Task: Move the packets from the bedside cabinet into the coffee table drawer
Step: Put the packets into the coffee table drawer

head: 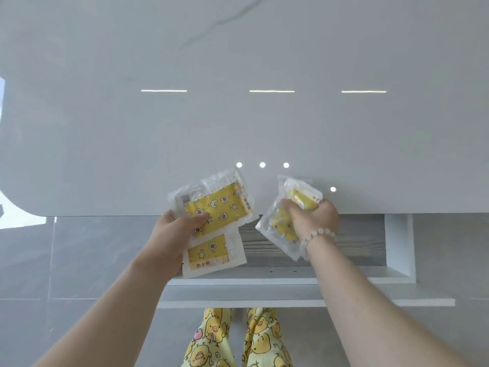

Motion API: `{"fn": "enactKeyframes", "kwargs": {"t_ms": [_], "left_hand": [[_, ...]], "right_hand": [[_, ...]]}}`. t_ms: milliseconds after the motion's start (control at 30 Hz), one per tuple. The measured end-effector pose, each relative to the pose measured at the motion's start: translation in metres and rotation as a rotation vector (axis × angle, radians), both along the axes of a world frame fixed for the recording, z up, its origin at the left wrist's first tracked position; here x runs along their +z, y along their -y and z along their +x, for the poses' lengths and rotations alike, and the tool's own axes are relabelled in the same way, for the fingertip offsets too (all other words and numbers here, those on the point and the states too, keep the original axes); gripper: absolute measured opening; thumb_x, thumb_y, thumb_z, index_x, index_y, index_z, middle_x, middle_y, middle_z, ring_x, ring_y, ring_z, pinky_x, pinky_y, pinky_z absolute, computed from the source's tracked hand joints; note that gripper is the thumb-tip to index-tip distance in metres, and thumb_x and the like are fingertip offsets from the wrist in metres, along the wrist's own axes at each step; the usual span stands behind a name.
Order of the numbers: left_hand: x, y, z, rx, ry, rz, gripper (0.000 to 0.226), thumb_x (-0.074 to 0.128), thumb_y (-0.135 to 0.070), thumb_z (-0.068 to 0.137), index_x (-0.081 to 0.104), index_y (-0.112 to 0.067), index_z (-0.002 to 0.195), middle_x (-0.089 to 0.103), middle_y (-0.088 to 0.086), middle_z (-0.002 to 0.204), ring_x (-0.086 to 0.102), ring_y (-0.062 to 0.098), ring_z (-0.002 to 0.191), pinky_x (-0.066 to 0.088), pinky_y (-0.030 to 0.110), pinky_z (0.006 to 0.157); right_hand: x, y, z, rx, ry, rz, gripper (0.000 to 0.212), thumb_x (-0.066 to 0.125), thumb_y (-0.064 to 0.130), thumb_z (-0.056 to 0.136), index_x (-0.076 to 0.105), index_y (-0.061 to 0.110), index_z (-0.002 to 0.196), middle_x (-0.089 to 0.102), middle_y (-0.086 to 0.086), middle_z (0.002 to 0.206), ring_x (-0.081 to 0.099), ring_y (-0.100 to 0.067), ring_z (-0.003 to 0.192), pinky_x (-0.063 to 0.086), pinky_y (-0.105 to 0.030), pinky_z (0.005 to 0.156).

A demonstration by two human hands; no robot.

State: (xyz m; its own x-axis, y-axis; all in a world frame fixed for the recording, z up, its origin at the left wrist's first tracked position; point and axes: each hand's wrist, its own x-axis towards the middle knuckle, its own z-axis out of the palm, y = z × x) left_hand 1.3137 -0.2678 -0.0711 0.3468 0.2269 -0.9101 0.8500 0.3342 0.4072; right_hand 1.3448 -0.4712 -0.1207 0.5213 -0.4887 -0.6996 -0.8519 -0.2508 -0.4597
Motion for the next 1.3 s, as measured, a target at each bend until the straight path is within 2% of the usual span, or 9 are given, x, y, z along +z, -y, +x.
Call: {"fn": "enactKeyframes", "kwargs": {"t_ms": [233, 333, 433, 567, 667, 833, 967, 1133, 1300], "left_hand": [[-0.022, 0.013, -0.056, -0.085, -0.095, -0.095, 0.016, 0.061, 0.001, 0.086, 0.060, -0.007, 0.100, 0.073, 0.011, 0.085, 0.069, 0.029, 0.079, 0.055, 0.043, 0.069], [-0.058, 0.010, -0.069, -0.071, -0.149, -0.016, 0.015, 0.063, -0.002, 0.087, 0.058, -0.011, 0.098, 0.069, 0.011, 0.091, 0.067, 0.028, 0.082, 0.055, 0.044, 0.073], [-0.099, 0.003, -0.062, 0.012, -0.152, 0.066, 0.017, 0.061, -0.002, 0.088, 0.054, -0.017, 0.086, 0.063, 0.003, 0.082, 0.061, 0.020, 0.074, 0.049, 0.034, 0.060], [-0.158, -0.013, -0.049, 0.009, -0.123, 0.126, 0.017, 0.062, -0.007, 0.089, 0.052, -0.019, 0.092, 0.062, 0.002, 0.090, 0.061, 0.026, 0.090, 0.051, 0.043, 0.081], [-0.188, -0.024, -0.053, -0.042, -0.107, 0.187, 0.023, 0.064, -0.010, 0.088, 0.047, -0.014, 0.104, 0.057, 0.002, 0.095, 0.055, 0.023, 0.093, 0.045, 0.035, 0.080], [-0.211, -0.023, -0.072, -0.133, -0.131, 0.152, 0.018, 0.062, -0.011, 0.089, 0.053, -0.017, 0.104, 0.054, -0.007, 0.080, 0.053, 0.019, 0.088, 0.041, 0.030, 0.075], [-0.221, -0.022, -0.074, -0.189, -0.108, 0.212, 0.025, 0.063, -0.014, 0.089, 0.056, -0.015, 0.113, 0.060, -0.004, 0.089, 0.057, 0.015, 0.083, 0.041, 0.019, 0.056], [-0.219, -0.005, -0.071, -0.300, -0.055, 0.299, 0.030, 0.060, -0.011, 0.088, 0.051, -0.016, 0.116, 0.061, 0.000, 0.106, 0.061, 0.023, 0.102, 0.055, 0.038, 0.086], [-0.220, 0.005, -0.068, -0.481, -0.051, 0.494, 0.036, 0.061, -0.014, 0.087, 0.047, -0.009, 0.120, 0.049, 0.009, 0.121, 0.053, 0.023, 0.098, 0.048, 0.032, 0.084]], "right_hand": [[-0.010, -0.008, -0.104, -0.269, -0.195, 0.102, 0.043, 0.085, 0.036, 0.063, 0.061, 0.012, 0.089, 0.066, -0.005, 0.087, 0.062, -0.021, 0.076, 0.050, -0.029, 0.067], [-0.043, -0.011, -0.101, -0.123, -0.242, 0.024, 0.040, 0.082, 0.040, 0.067, 0.062, 0.012, 0.088, 0.068, -0.007, 0.091, 0.062, -0.023, 0.078, 0.048, -0.030, 0.069], [-0.083, -0.017, -0.074, 0.093, -0.171, -0.054, 0.044, 0.079, 0.043, 0.069, 0.064, 0.013, 0.098, 0.069, -0.006, 0.096, 0.061, -0.022, 0.080, 0.046, -0.026, 0.068], [-0.128, -0.039, -0.048, 0.367, -0.077, -0.086, 0.049, 0.078, 0.044, 0.070, 0.063, 0.009, 0.103, 0.066, -0.004, 0.099, 0.059, -0.019, 0.084, 0.043, -0.024, 0.070], [-0.150, -0.056, -0.051, 0.502, -0.092, -0.062, 0.046, 0.077, 0.043, 0.071, 0.057, 0.008, 0.094, 0.058, 0.000, 0.089, 0.056, -0.018, 0.082, 0.041, -0.023, 0.067], [-0.172, -0.062, -0.081, 0.543, -0.143, -0.049, 0.045, 0.080, 0.040, 0.069, 0.059, 0.009, 0.095, 0.061, 0.000, 0.089, 0.054, -0.016, 0.077, 0.039, -0.023, 0.064], [-0.177, -0.057, -0.082, 0.573, -0.105, -0.106, 0.048, 0.081, 0.042, 0.066, 0.061, 0.011, 0.096, 0.063, 0.000, 0.088, 0.060, -0.018, 0.081, 0.044, -0.025, 0.067], [-0.174, -0.054, -0.082, 0.711, -0.136, -0.366, 0.066, 0.074, 0.060, 0.064, 0.060, 0.010, 0.105, 0.063, -0.008, 0.106, 0.057, -0.026, 0.104, 0.047, -0.032, 0.077], [-0.171, -0.049, -0.079, 0.765, -0.290, -0.419, 0.078, 0.068, 0.070, 0.063, 0.058, 0.008, 0.108, 0.061, -0.011, 0.112, 0.055, -0.028, 0.110, 0.042, -0.031, 0.070]]}}
